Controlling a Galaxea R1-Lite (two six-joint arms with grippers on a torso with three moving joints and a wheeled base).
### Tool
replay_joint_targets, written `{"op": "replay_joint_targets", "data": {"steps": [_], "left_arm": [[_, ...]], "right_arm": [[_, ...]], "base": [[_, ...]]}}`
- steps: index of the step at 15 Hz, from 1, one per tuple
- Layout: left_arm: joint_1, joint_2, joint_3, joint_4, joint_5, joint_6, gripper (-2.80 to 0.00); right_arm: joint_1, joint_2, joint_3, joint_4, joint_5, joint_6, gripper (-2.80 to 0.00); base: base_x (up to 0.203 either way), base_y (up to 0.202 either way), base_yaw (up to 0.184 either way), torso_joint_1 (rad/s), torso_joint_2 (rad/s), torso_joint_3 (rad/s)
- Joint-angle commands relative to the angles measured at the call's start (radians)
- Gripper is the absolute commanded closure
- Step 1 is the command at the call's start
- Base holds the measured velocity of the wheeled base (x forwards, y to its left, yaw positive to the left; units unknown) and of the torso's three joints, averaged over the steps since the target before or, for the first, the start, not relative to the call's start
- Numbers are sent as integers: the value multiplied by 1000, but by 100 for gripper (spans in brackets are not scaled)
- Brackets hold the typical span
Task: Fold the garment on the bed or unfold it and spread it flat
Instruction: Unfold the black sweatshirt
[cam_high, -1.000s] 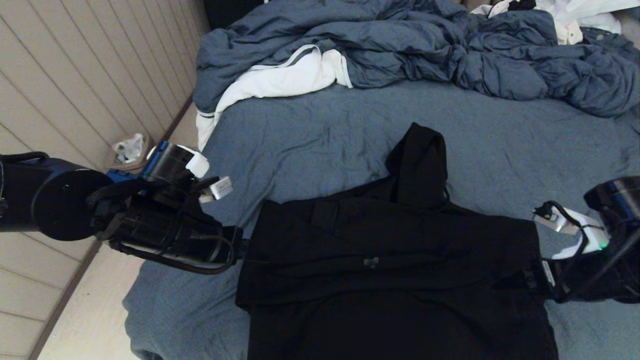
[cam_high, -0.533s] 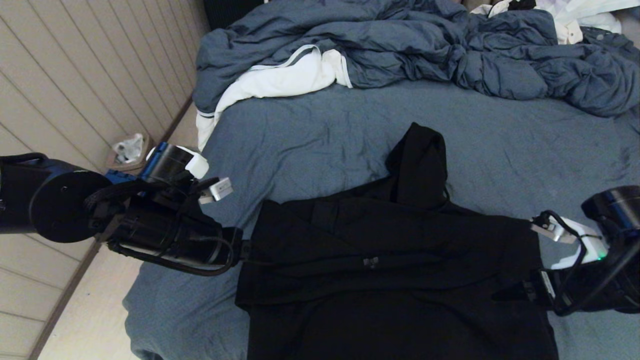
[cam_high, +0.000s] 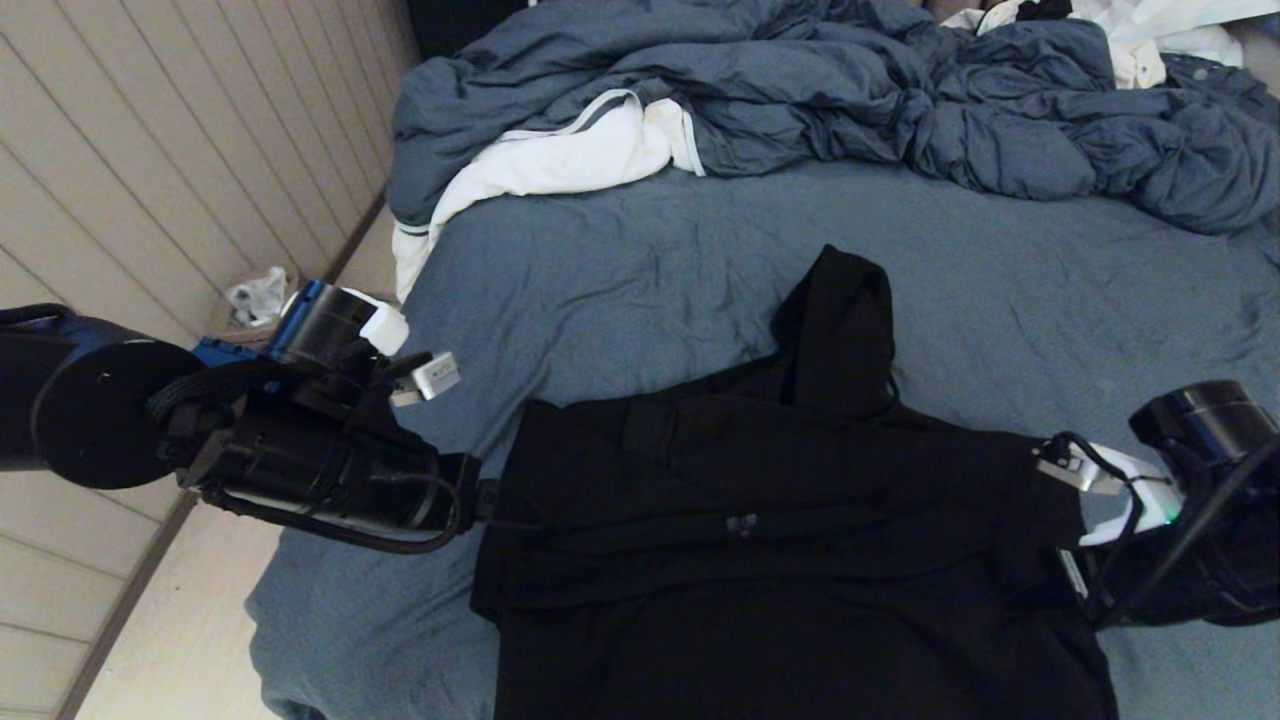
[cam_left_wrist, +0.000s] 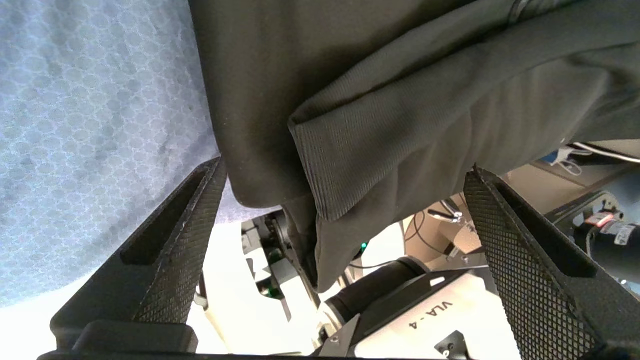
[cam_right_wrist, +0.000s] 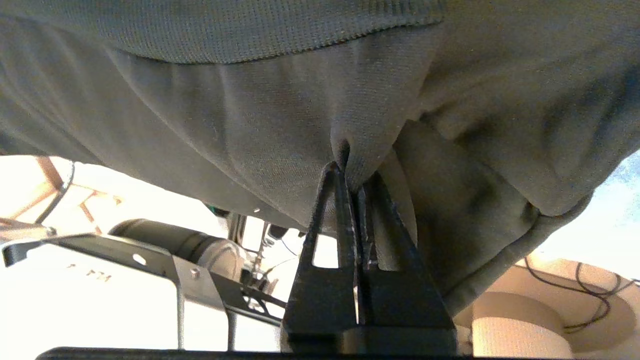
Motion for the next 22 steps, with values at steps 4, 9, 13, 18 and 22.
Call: {"op": "replay_joint_targets", "data": {"steps": [4,9,13,18,22], "left_arm": [[0,-32,-4,2,-1,-2,-280],[0,-41,-21,0,0,-2,-280],[0,-56,-12,0,-2,-14,-280],[0,-70,-8,1,-3,-14,-280],[-12,-68,-5,1,-3,-14,-280]], "right_arm": [[12,-94,16,12,6,-7,0],[138,-363,164,149,2,-124,0],[194,-532,262,296,-12,-171,0],[235,-729,358,462,-75,-175,0],[317,-815,409,542,-134,-174,0]], "base": [[0,0,0,0,0,0],[0,0,0,0,0,0],[0,0,0,0,0,0],[0,0,0,0,0,0],[0,0,0,0,0,0]]}}
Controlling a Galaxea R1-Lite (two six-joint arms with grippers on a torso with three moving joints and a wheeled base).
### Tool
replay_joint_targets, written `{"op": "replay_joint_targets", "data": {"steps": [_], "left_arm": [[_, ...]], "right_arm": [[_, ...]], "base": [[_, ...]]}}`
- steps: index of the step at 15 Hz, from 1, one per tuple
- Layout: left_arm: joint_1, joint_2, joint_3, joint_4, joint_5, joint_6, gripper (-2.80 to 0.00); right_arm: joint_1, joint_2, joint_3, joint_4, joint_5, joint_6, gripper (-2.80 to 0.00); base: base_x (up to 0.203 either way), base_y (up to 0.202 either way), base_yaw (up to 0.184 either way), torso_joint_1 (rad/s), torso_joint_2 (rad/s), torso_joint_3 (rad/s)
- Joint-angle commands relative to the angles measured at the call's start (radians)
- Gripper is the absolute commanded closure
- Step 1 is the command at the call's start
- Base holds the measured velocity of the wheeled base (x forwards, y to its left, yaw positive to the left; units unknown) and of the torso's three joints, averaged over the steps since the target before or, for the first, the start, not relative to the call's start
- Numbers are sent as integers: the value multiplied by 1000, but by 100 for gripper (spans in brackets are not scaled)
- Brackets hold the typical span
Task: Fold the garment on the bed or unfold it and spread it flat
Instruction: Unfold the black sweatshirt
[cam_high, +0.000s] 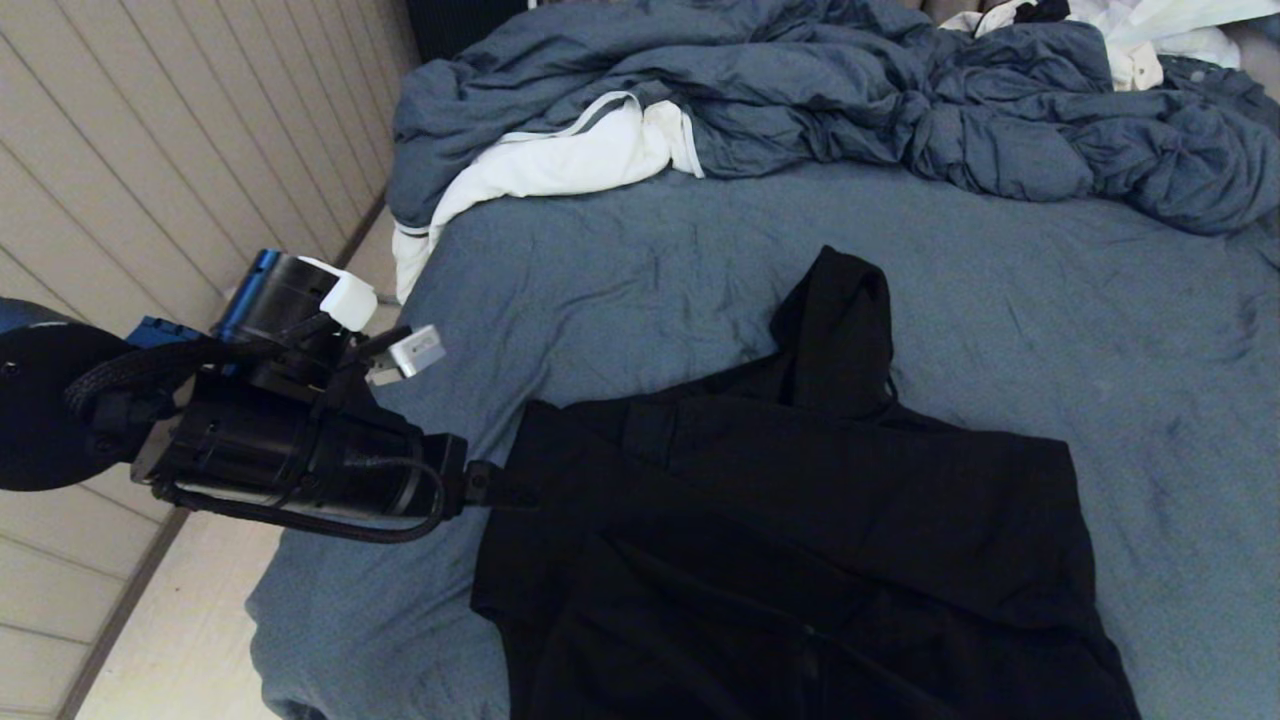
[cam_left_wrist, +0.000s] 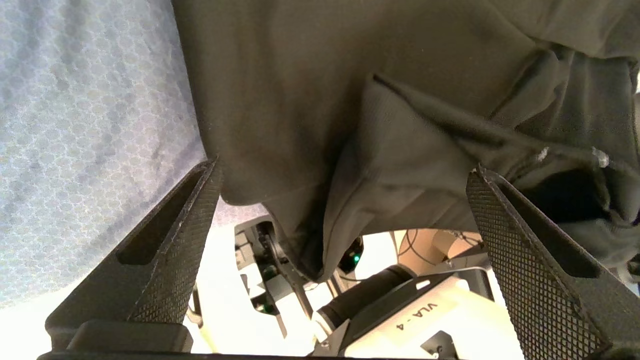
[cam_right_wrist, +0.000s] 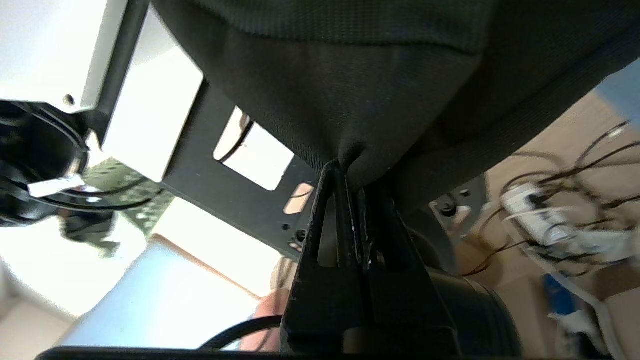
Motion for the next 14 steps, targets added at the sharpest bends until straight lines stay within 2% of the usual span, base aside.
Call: {"op": "replay_joint_targets", "data": {"steps": [1,8,9,10,14], "left_arm": [[-2,-1,3,1,-2,-2,-280],[-2,6,13,0,-2,-2,-280],[-2,6,13,0,-2,-2,-280],[-2,6,13,0,-2,-2,-280],[-2,-2,13,0,-2,-4,-280]], "right_arm": [[29,-46,24,30,-4,-1,0],[50,-79,53,26,-73,-5,0],[77,-99,56,25,-82,-6,0],[102,-107,54,21,-84,3,0],[106,-134,34,-17,-75,10,0]], "base": [[0,0,0,0,0,0],[0,0,0,0,0,0],[0,0,0,0,0,0],[0,0,0,0,0,0],[0,0,0,0,0,0]]}}
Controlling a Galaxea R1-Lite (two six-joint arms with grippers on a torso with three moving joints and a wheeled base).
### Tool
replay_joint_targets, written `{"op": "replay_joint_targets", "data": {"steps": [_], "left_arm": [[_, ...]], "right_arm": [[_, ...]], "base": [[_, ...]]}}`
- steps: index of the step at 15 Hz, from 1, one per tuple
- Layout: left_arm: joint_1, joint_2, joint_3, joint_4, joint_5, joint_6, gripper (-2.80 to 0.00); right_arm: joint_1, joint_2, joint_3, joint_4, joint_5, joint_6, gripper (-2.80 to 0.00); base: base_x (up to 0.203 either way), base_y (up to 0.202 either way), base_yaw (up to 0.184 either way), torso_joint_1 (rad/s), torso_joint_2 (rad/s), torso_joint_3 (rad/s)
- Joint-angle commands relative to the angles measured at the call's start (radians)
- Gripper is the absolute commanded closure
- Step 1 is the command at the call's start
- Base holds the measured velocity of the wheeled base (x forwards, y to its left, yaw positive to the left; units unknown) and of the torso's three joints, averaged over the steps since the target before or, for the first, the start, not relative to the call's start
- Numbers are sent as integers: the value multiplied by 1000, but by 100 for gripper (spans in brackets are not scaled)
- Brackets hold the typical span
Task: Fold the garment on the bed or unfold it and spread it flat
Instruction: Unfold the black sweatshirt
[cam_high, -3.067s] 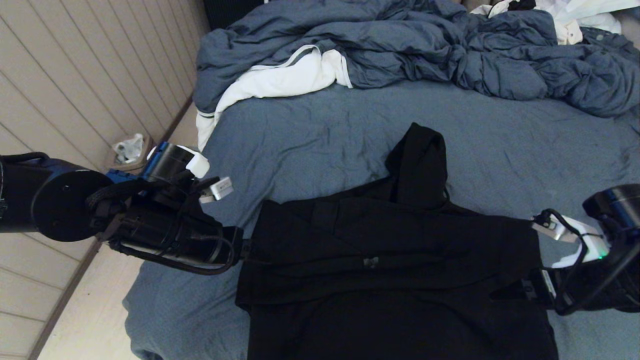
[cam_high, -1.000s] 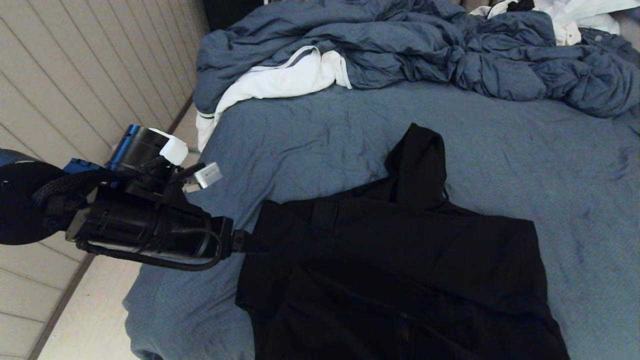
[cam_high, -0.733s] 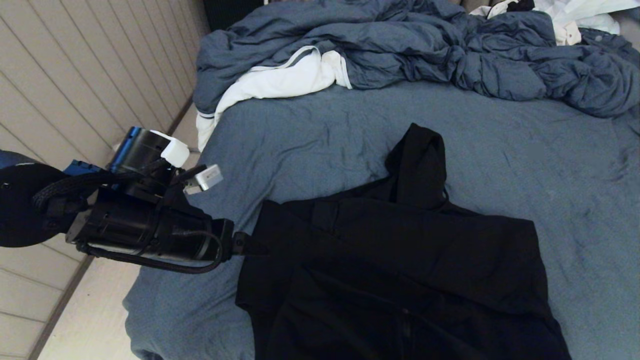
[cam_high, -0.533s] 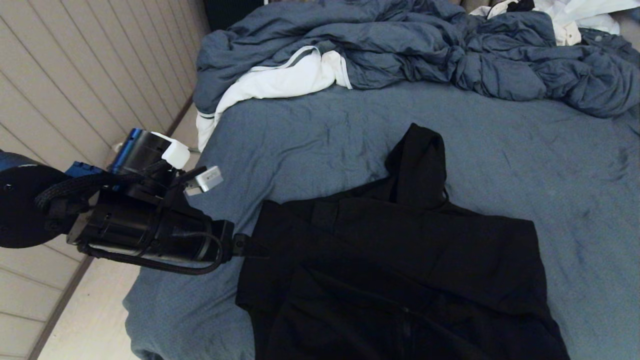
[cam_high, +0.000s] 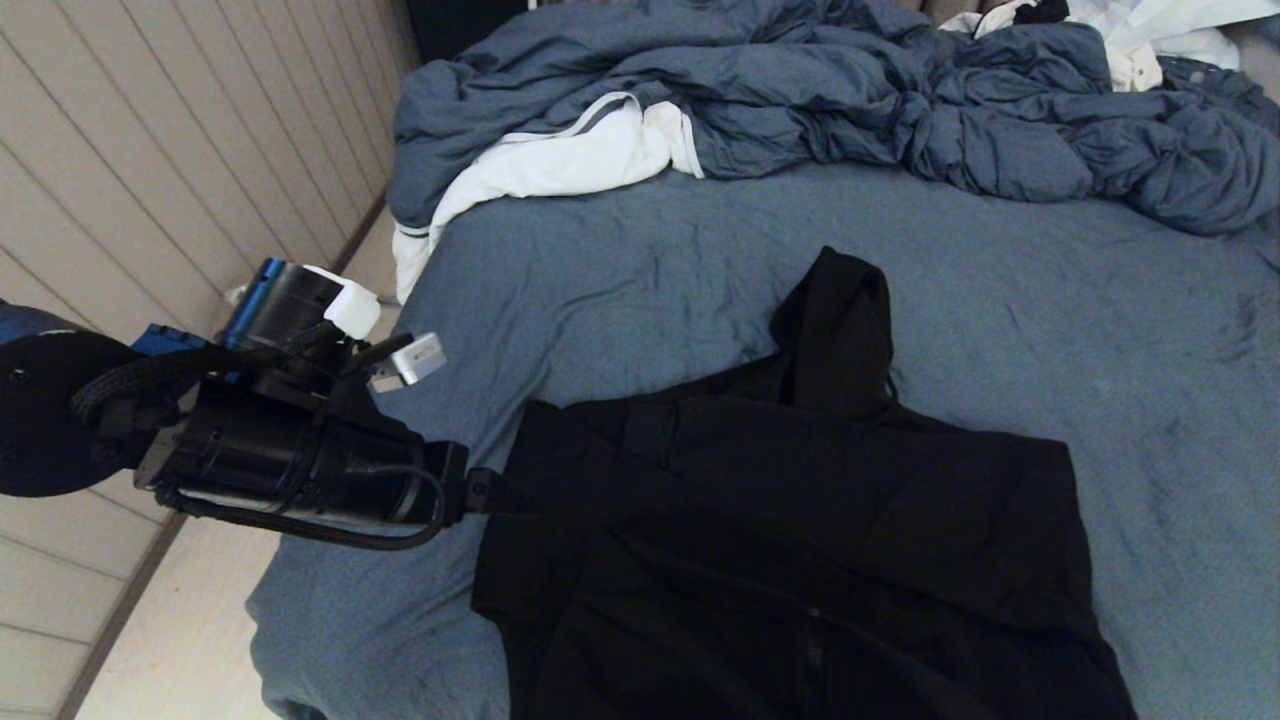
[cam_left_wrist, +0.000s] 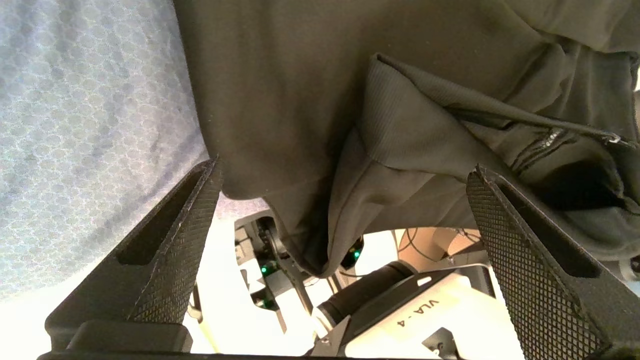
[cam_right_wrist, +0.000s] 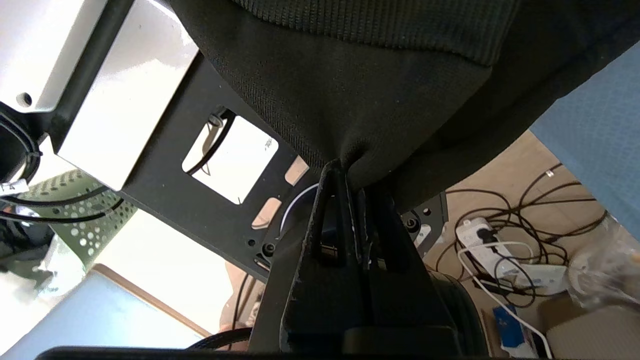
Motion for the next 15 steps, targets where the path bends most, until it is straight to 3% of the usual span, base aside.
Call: {"op": "replay_joint_targets", "data": {"steps": [1,3,4,6,9,15], "left_arm": [[0,-6,0,1,-2,-1,-280],[0,-8,0,3,-2,-3,-280],[0,-8,0,3,-2,-7,-280],[0,-11,-3,3,-2,-15,-280],[0,-19,0,4,-2,-15,-280],[2,-40,-18,4,1,-15,-280]], "right_arm": [[2,-13,-15,-32,6,7,0],[1,-1,-28,-66,11,46,0],[0,4,-34,-88,12,60,-280],[-7,75,-53,-130,18,113,-280],[-8,190,-87,-278,30,257,-280],[-12,342,-368,-299,48,357,-280]], "base": [[0,0,0,0,0,0],[0,0,0,0,0,0],[0,0,0,0,0,0],[0,0,0,0,0,0],[0,0,0,0,0,0],[0,0,0,0,0,0]]}}
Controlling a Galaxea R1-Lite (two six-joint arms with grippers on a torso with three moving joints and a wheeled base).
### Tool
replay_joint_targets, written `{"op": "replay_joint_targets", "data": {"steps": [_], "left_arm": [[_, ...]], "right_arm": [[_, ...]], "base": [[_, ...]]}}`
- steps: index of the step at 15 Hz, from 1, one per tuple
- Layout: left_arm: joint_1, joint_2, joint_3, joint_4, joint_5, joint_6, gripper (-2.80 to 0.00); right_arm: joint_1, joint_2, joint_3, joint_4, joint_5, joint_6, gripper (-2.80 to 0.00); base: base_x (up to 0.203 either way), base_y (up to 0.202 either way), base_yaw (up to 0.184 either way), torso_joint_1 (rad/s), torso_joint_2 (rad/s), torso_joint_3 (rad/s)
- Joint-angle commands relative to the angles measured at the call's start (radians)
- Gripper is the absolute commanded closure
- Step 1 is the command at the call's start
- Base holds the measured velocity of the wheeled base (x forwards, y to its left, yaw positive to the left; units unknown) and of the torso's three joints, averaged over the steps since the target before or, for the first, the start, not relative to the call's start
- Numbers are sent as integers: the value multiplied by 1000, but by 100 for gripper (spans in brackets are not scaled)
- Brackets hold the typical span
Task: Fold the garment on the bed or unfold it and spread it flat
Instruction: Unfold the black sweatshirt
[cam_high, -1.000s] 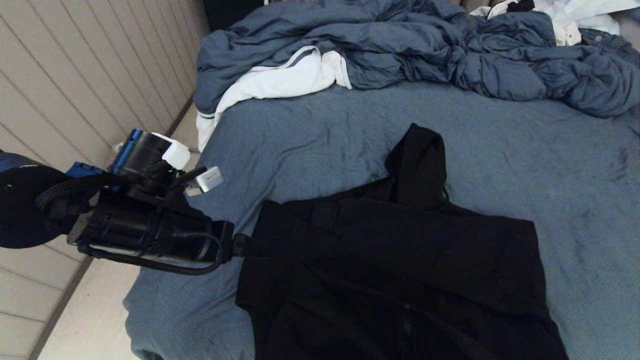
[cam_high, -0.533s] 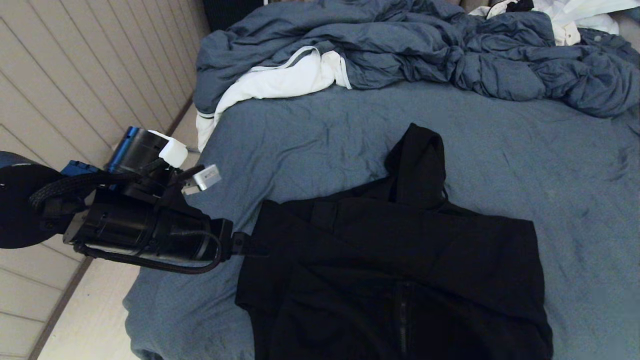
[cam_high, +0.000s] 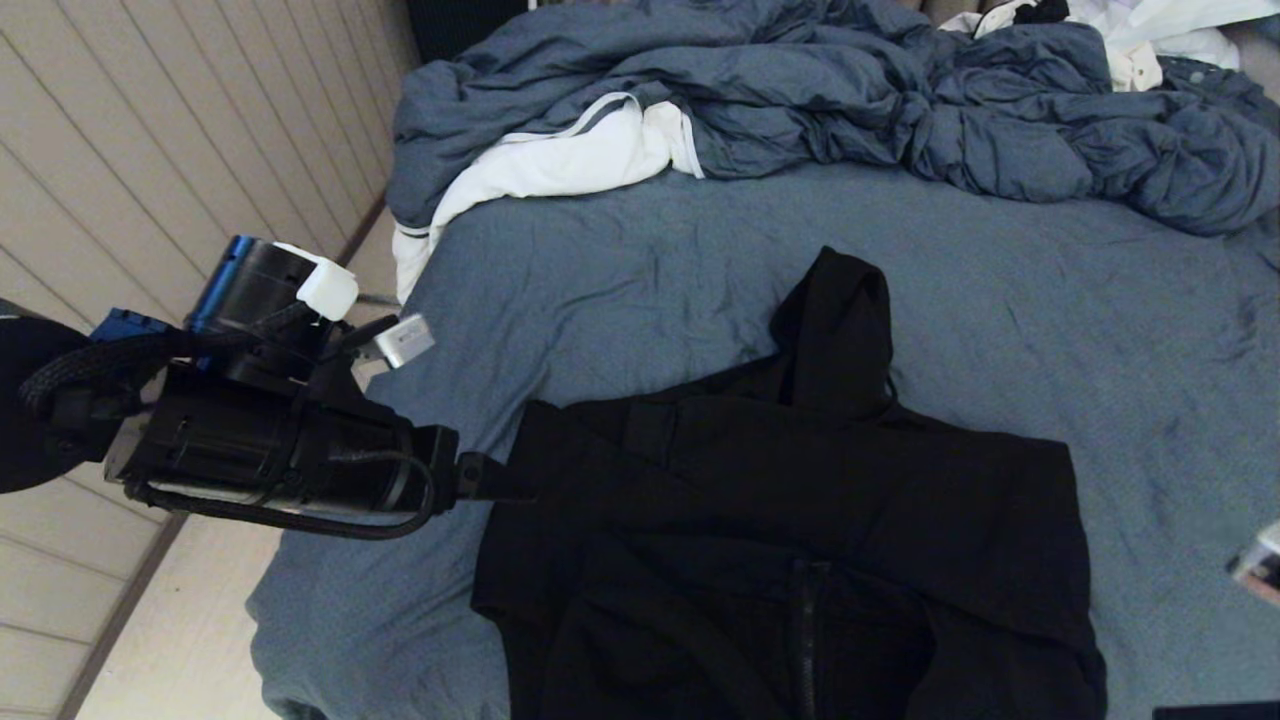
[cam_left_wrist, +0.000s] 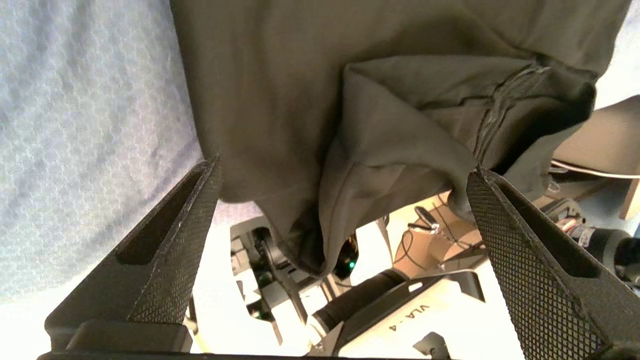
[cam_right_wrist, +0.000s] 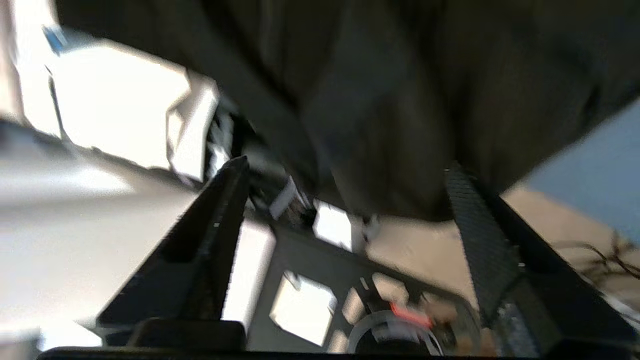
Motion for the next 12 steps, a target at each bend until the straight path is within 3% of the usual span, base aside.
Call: {"op": "replay_joint_targets", "data": {"steps": [1,3,4,8,12], "left_arm": [[0,3,-4,1,1,-1,-280],[-1,18,-5,1,1,-1,-280],[-2,30,-10,1,-1,-1,-280],[-40,44,-21,12,4,3,-280],[-120,84,-64,95,7,-26,-280]], "right_arm": [[0,110,-107,1,3,30,-280],[-19,220,-192,0,7,67,-280],[-40,282,-225,-3,15,74,0],[-169,458,-372,-156,164,70,0],[-207,579,-567,-162,196,39,0]], "base": [[0,0,0,0,0,0],[0,0,0,0,0,0],[0,0,0,0,0,0],[0,0,0,0,0,0],[0,0,0,0,0,0]]}}
